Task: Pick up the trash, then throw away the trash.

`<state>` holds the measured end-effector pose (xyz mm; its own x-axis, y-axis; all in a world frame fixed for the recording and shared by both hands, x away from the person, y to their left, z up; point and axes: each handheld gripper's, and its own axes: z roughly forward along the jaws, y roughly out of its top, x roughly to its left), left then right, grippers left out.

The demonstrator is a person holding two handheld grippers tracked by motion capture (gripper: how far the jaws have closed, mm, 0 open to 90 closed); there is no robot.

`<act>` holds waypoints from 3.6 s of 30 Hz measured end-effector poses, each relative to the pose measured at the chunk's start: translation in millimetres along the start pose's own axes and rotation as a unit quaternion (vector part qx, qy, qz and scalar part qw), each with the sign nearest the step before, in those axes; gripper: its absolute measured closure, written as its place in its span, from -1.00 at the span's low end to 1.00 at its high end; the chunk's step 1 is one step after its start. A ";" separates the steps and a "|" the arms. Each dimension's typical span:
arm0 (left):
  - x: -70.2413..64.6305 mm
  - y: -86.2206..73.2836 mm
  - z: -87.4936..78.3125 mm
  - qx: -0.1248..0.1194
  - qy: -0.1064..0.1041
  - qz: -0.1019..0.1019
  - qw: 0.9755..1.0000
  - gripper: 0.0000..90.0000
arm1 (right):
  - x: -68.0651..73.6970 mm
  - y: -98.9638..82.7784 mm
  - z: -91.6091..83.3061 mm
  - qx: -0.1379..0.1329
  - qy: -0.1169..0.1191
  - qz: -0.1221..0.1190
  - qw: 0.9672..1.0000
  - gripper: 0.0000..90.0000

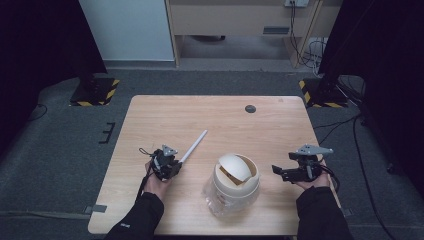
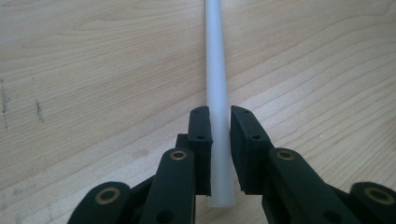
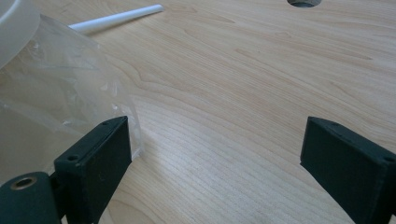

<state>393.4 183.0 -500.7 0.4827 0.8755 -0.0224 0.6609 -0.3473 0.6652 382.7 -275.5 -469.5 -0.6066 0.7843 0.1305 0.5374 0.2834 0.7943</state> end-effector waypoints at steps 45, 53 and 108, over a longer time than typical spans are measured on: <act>6.9 30.7 -96.8 -0.211 -0.044 -0.027 0.976 0.74 | -2.8 4.3 -8.1 -0.040 -0.010 0.017 0.999 -0.79; -1.2 37.2 -112.3 -0.244 -0.053 -0.016 0.968 0.74 | -3.0 10.0 -16.6 -0.071 -0.014 0.024 0.997 -0.79; -84.8 61.3 -166.7 -0.345 -0.148 0.084 0.923 0.74 | 77.8 130.8 -61.5 -0.246 0.096 -0.033 0.964 -0.61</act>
<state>297.2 143.5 -333.6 0.7489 0.6626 -0.0100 0.0880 -0.0845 0.9925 369.8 -211.4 -319.0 -0.7527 0.6432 0.1408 0.1803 -0.0043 0.9836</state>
